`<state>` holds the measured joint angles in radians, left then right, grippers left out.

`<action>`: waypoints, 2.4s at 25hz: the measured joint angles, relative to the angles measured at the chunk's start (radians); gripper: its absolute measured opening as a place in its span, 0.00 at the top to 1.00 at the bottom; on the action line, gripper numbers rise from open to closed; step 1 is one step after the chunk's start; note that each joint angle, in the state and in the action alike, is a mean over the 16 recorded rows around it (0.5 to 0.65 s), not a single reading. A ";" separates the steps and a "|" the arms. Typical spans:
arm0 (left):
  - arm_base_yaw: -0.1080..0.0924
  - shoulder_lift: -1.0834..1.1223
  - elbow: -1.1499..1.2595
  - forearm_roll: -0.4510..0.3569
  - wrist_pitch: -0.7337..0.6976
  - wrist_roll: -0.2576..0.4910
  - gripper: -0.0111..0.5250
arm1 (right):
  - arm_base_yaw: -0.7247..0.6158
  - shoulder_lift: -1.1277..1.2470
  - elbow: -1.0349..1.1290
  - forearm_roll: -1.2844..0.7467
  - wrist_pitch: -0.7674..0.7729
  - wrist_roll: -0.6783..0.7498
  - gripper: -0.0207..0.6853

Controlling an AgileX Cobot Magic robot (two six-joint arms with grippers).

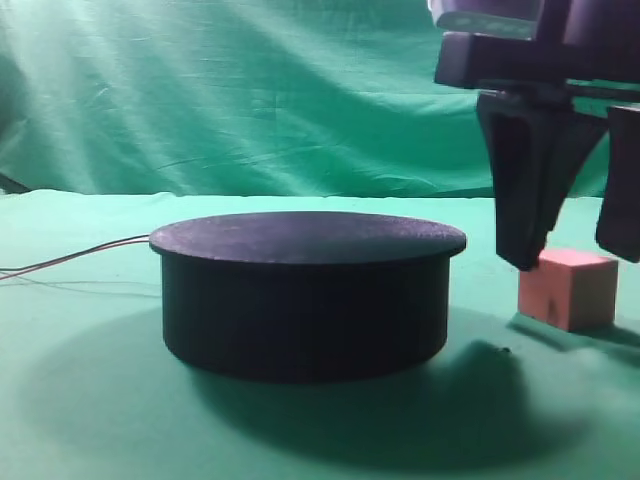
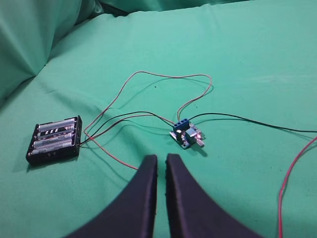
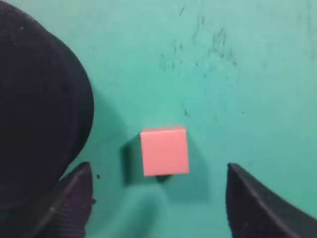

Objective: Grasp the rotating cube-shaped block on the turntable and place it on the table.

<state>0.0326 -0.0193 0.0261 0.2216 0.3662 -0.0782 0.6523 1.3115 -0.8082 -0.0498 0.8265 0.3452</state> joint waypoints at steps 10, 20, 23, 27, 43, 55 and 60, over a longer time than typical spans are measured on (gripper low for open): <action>0.000 0.000 0.000 0.000 0.000 0.000 0.98 | 0.000 -0.343 0.069 0.028 0.133 0.013 0.95; 0.000 0.000 0.000 0.000 0.000 0.000 0.98 | 0.000 -0.519 0.129 0.033 0.101 -0.137 0.97; 0.000 0.000 0.000 0.000 0.000 0.000 0.98 | -0.009 -0.548 0.134 0.027 0.067 -0.220 0.97; 0.000 0.000 0.000 0.000 0.000 0.000 0.98 | -0.052 -0.594 0.165 0.029 -0.008 -0.330 0.97; 0.000 0.000 0.000 0.000 0.000 0.000 0.98 | -0.443 -1.071 0.639 0.118 -0.433 -0.478 0.97; 0.000 0.000 0.000 0.000 0.000 0.000 0.98 | -0.544 -1.314 0.830 0.159 -0.471 -0.475 0.97; 0.000 0.000 0.000 0.000 0.000 0.000 0.98 | -0.546 -1.321 0.833 0.161 -0.458 -0.475 0.97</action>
<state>0.0326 -0.0193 0.0261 0.2216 0.3662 -0.0782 0.1061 -0.0091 0.0251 0.1114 0.3686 -0.1298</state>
